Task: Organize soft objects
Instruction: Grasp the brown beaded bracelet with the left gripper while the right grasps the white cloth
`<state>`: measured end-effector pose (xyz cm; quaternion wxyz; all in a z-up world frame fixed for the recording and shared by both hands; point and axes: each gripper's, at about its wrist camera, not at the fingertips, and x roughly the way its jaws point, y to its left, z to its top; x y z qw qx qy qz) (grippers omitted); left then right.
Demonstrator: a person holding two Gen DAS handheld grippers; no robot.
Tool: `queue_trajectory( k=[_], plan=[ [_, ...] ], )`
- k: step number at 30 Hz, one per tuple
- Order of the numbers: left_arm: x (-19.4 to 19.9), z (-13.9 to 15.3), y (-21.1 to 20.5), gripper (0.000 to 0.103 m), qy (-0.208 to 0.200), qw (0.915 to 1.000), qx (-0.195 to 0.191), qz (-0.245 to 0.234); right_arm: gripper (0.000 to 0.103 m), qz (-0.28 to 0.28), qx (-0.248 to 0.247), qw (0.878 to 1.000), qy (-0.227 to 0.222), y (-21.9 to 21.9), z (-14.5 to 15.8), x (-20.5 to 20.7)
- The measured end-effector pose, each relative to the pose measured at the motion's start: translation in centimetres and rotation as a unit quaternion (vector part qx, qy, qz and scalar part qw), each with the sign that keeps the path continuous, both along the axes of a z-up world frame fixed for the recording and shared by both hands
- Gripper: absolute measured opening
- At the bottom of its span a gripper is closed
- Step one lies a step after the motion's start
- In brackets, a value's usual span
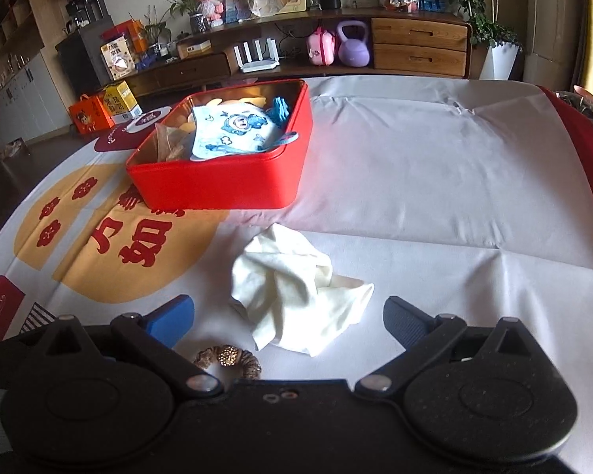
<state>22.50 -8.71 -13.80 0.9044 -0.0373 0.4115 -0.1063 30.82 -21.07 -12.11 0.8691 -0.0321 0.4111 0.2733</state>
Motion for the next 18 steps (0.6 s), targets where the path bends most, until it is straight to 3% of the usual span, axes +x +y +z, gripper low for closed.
queue_trajectory(
  k=[8,18],
  plan=[
    [0.4,-1.3,-0.9,0.103,-0.018,0.9993,0.031,0.004,0.099,0.007,-0.022,1.0,0.014,1.3,-1.9,1.5],
    [0.5,-2.2,-1.3,0.103,-0.026,0.9983,0.053,0.008,0.08,0.011,-0.041,0.999,0.015,2.1,-2.8,1.9]
  ],
)
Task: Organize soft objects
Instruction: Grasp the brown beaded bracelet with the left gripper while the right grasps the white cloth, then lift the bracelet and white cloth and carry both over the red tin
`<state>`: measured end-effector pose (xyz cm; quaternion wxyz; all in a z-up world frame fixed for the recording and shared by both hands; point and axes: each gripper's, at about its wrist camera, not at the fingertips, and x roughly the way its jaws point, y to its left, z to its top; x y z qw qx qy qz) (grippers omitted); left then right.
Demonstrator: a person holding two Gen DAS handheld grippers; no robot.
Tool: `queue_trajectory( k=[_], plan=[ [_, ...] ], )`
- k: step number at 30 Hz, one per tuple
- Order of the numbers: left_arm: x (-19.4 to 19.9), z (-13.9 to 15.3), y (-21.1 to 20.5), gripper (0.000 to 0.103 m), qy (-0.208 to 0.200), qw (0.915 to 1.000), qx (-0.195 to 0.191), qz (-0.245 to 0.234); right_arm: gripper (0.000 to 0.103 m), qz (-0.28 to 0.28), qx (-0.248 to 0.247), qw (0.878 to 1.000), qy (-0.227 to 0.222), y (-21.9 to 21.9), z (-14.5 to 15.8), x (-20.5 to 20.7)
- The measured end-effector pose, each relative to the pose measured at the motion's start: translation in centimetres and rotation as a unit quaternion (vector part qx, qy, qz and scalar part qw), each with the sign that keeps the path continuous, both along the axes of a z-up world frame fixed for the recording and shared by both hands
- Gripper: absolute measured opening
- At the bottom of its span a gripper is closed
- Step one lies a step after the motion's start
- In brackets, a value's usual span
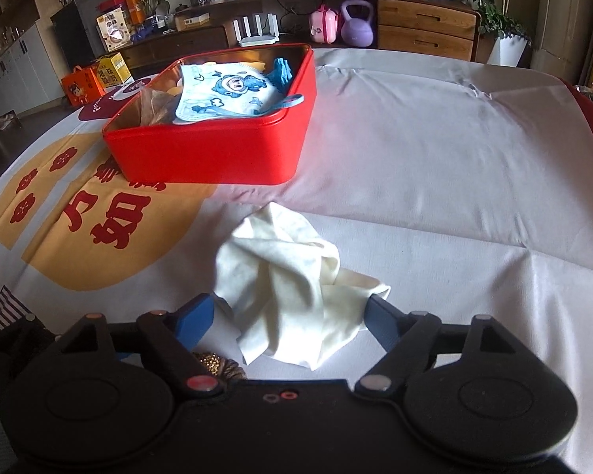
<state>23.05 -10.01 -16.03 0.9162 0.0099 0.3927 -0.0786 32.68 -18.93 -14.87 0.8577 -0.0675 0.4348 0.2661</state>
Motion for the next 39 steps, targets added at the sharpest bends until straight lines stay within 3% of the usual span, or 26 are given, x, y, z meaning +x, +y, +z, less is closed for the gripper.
queue_trajectory(
  k=[2,7,10,13,17,24,39],
  plan=[
    [-0.1,-0.1,-0.1,0.103,-0.001,1.0,0.005,-0.001,0.077,-0.001,-0.001,1.0,0.002,0.0,-0.1,0.0],
    [-0.2,0.0,-0.7,0.099,-0.003,0.9997,0.024,-0.003,0.06,-0.007,-0.009,1.0,-0.01,-0.1,0.0,-0.3],
    [-0.3,0.2,-0.7,0.088,-0.006,0.9997,0.026,-0.002,0.05,-0.01,-0.011,1.0,-0.012,-0.2,0.1,-0.4],
    [-0.4,0.5,-0.8,0.069,-0.01,0.9995,0.029,-0.005,0.039,-0.011,-0.015,1.0,-0.016,-0.1,0.2,-0.7],
    [-0.6,0.9,-1.2,0.032,-0.014,0.9991,0.039,-0.012,0.03,-0.005,-0.022,0.999,-0.029,0.0,0.6,-1.3],
    [-0.4,1.1,-0.3,0.021,-0.004,0.9996,0.028,-0.001,0.015,-0.007,-0.015,0.999,-0.042,-0.4,1.8,-2.3],
    [-1.4,2.8,2.7,0.019,-0.005,0.9991,-0.008,0.041,0.012,-0.02,0.026,0.998,-0.048,-2.6,5.1,-6.5]
  ],
)
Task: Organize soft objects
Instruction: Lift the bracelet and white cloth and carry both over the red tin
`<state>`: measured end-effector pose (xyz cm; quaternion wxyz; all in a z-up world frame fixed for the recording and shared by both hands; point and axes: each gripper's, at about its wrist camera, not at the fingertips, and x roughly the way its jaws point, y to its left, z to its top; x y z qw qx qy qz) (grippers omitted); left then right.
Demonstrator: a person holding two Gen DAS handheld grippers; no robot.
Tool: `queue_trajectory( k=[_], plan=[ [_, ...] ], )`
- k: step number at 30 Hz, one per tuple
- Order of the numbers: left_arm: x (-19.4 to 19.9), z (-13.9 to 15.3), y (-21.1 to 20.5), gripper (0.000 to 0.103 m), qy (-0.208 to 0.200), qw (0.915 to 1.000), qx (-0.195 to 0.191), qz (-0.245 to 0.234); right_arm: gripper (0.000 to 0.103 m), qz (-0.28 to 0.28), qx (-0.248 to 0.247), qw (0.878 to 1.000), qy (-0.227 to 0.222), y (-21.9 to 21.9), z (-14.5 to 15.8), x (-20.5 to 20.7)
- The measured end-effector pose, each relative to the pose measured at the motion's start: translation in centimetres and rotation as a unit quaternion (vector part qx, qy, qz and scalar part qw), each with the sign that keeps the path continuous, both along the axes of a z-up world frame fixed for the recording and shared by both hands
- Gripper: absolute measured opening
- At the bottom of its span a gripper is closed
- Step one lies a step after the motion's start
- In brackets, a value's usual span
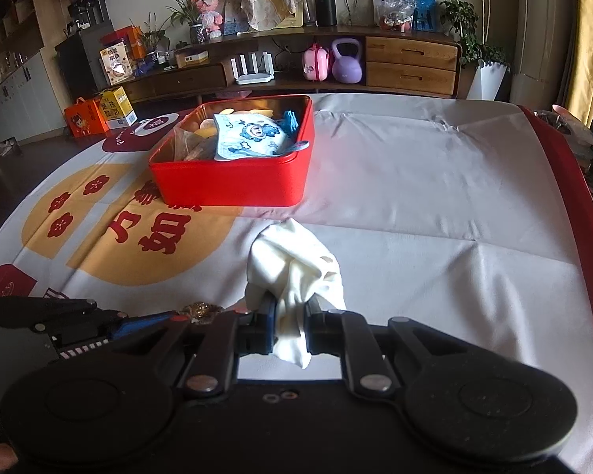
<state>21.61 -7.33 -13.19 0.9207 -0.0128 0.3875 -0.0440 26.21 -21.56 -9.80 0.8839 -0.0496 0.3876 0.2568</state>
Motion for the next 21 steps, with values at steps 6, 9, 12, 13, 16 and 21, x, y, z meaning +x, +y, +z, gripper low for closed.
queue_trajectory(
  k=[6,9,12,13,16,21],
  plan=[
    [-1.1,1.2,1.1,0.018,-0.01,0.9999,-0.009,0.008,0.012,0.0,0.006,1.0,-0.007,0.0,1.2,-2.1],
    [-1.6,1.8,1.9,0.017,-0.013,0.9996,-0.019,0.016,0.012,0.001,0.009,1.0,-0.009,0.0,1.8,-3.1],
    [-2.2,2.5,2.6,0.017,-0.02,0.9992,-0.027,0.024,0.012,0.003,0.014,1.0,-0.009,0.0,2.4,-4.1],
    [-2.4,2.8,2.8,0.017,-0.022,0.999,-0.028,0.026,0.012,0.003,0.013,1.0,-0.01,0.0,2.6,-4.5],
    [-3.1,3.6,3.4,0.017,-0.025,0.9984,-0.037,0.033,0.012,0.005,0.018,1.0,-0.009,0.1,3.2,-5.5],
    [-4.1,5.5,4.3,0.017,-0.035,0.9977,-0.045,0.038,0.012,0.007,0.022,1.0,-0.014,0.3,4.4,-6.9]
  ],
)
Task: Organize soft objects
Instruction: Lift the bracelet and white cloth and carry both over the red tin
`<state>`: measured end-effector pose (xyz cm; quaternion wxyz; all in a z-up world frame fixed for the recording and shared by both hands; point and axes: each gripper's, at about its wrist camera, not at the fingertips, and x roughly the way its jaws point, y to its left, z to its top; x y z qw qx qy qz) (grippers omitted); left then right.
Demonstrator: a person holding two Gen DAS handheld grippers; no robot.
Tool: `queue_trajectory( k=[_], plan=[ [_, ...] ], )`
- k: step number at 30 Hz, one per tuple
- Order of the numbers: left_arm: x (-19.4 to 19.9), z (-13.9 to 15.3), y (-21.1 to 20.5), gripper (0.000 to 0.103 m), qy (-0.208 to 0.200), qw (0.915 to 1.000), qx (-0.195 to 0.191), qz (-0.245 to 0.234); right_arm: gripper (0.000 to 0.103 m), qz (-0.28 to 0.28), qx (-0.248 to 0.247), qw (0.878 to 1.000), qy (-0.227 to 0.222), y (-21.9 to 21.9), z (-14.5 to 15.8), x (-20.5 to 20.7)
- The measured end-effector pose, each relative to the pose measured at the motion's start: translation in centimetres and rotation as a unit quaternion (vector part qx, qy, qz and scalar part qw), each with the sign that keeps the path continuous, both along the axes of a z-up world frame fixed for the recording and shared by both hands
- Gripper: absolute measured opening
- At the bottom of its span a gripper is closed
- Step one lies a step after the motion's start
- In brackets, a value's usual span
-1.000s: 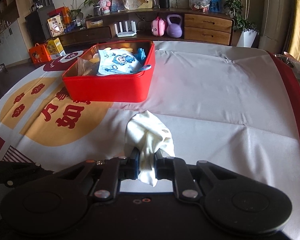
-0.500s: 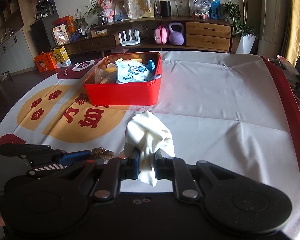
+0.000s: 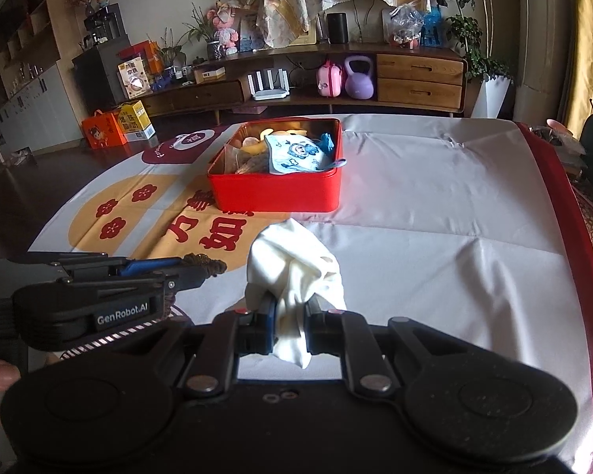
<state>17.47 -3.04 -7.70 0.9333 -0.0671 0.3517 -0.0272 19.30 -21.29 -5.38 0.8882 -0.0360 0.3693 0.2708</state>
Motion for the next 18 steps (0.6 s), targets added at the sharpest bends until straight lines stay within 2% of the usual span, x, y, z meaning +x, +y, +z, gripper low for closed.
queue_trajectory(
  k=[5,18],
  plan=[
    [-0.5,2.1,1.0,0.017,-0.006,0.9999,-0.014,0.004,0.012,0.0,0.004,1.0,-0.005,0.3,1.4,-0.9],
    [1.0,7.7,3.0,0.017,-0.049,0.9987,-0.009,-0.005,0.012,0.003,0.011,1.0,-0.016,1.7,5.2,-0.1]
  ],
)
